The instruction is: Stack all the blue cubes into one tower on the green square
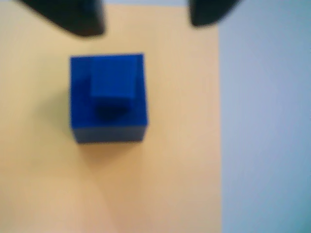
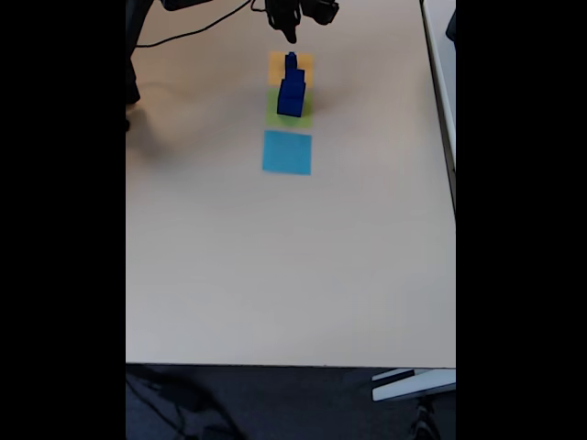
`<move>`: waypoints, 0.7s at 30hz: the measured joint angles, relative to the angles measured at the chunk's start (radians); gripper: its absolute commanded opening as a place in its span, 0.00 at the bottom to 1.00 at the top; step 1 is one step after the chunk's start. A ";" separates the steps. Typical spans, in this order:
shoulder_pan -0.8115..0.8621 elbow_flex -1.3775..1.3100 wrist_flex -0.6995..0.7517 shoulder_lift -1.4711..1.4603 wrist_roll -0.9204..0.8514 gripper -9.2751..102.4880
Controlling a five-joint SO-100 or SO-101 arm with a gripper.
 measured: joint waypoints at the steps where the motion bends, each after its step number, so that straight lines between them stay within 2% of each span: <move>1: 0.000 0.005 0.000 0.000 0.000 0.25; 3: 0.000 0.008 0.000 0.000 0.000 0.28; 21: -0.003 0.008 -0.005 -0.041 0.000 0.28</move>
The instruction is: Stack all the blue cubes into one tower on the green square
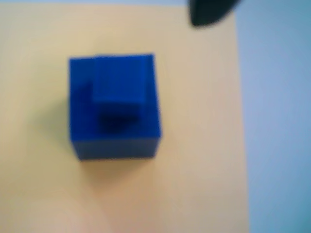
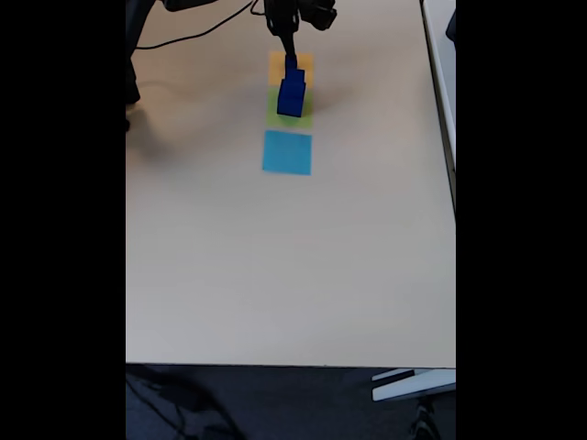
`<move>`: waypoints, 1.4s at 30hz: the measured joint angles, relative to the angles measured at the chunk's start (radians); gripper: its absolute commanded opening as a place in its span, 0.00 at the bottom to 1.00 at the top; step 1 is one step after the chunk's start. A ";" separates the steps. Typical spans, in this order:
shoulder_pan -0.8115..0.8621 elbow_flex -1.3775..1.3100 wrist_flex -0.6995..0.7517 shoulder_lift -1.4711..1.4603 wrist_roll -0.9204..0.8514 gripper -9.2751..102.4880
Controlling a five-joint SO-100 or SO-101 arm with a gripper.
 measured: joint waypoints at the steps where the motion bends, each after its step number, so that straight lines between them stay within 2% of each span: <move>1: 0.000 0.000 -0.005 -0.005 0.000 0.28; 20: 0.000 -0.137 -0.014 -0.095 0.002 0.29; 42: -0.018 -0.138 -0.014 -0.114 0.003 0.29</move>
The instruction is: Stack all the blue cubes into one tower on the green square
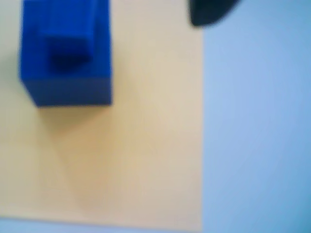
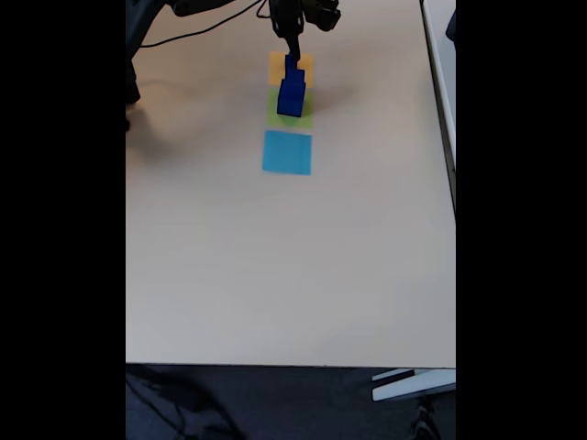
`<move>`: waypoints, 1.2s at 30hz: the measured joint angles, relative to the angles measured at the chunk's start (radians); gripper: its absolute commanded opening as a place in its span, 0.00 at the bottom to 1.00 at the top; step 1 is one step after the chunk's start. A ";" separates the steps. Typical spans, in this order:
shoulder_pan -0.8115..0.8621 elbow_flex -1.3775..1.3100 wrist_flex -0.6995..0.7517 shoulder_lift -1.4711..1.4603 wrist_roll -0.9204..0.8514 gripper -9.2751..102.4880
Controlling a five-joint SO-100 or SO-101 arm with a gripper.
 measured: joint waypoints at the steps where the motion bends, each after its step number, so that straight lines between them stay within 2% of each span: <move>1: 0.000 0.000 0.000 0.000 -0.003 0.29; 36: 0.006 0.051 0.000 0.000 -0.041 0.27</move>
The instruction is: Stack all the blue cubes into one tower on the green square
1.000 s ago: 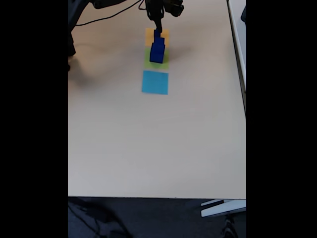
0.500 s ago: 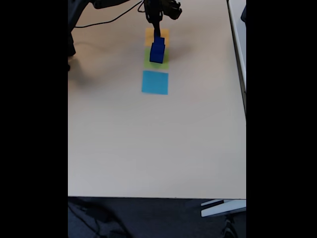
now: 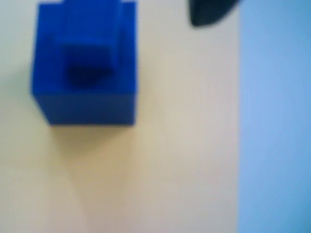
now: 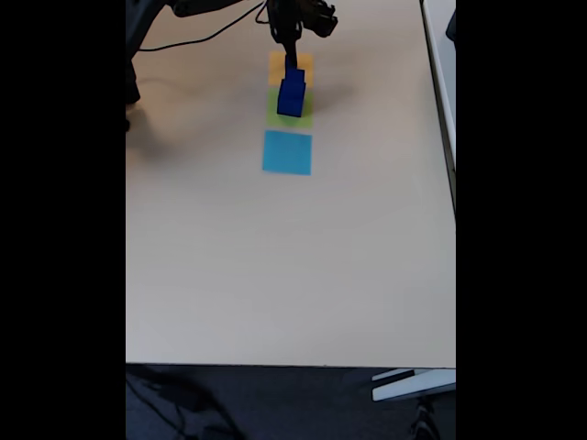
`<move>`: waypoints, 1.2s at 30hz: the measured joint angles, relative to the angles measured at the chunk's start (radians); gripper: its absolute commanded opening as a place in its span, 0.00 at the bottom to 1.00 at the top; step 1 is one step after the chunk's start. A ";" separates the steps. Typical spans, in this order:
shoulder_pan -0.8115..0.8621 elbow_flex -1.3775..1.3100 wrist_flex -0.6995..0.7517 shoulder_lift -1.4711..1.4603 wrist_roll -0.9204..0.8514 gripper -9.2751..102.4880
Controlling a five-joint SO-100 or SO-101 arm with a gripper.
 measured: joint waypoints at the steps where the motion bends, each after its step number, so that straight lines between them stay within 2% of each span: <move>1: 0.000 0.000 0.000 0.000 0.000 0.27; 36: 0.005 0.012 0.000 0.000 -0.006 0.21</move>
